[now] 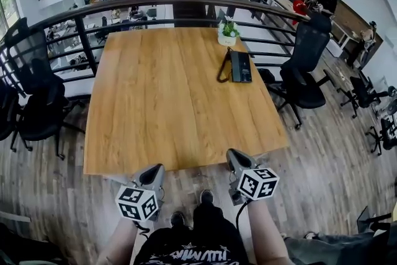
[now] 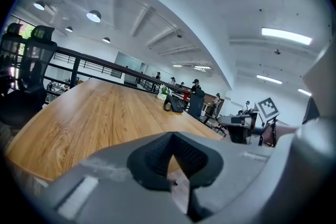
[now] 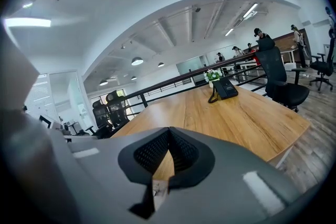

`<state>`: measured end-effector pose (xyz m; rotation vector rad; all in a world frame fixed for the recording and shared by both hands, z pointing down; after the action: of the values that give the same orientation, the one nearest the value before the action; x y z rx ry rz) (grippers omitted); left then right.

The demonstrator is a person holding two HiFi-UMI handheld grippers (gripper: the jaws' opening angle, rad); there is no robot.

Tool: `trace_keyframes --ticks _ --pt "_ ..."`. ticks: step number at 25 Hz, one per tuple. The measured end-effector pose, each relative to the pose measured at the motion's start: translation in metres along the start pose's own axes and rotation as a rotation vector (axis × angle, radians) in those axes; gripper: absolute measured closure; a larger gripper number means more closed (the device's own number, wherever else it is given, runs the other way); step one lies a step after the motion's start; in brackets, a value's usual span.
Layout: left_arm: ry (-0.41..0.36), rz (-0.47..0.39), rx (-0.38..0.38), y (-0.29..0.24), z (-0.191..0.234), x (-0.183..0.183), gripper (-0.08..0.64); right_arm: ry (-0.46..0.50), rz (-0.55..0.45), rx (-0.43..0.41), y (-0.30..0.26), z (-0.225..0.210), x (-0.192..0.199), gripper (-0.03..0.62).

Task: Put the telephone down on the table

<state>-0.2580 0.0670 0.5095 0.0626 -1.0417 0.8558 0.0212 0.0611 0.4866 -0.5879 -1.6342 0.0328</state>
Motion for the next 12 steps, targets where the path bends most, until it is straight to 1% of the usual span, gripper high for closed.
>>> trace_keyframes --ticks 7,12 --pt "-0.001 -0.006 0.017 0.006 -0.008 0.004 0.558 -0.008 -0.009 -0.003 0.012 0.011 0.003 0.594" --pt "-0.017 0.009 0.015 0.008 -0.015 0.010 0.558 -0.016 0.001 -0.017 0.015 0.015 0.011 0.594"
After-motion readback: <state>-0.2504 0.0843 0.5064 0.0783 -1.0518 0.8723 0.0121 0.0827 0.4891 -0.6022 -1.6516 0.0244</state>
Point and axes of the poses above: the fingertips, and each gripper's own axes: y backward along the fingers, z to its left, x out of its underside, the point moved 5 cm from there along y, backward along the fingers, and after that the axes turned 12 degrees about y, right-handed, at the moved point
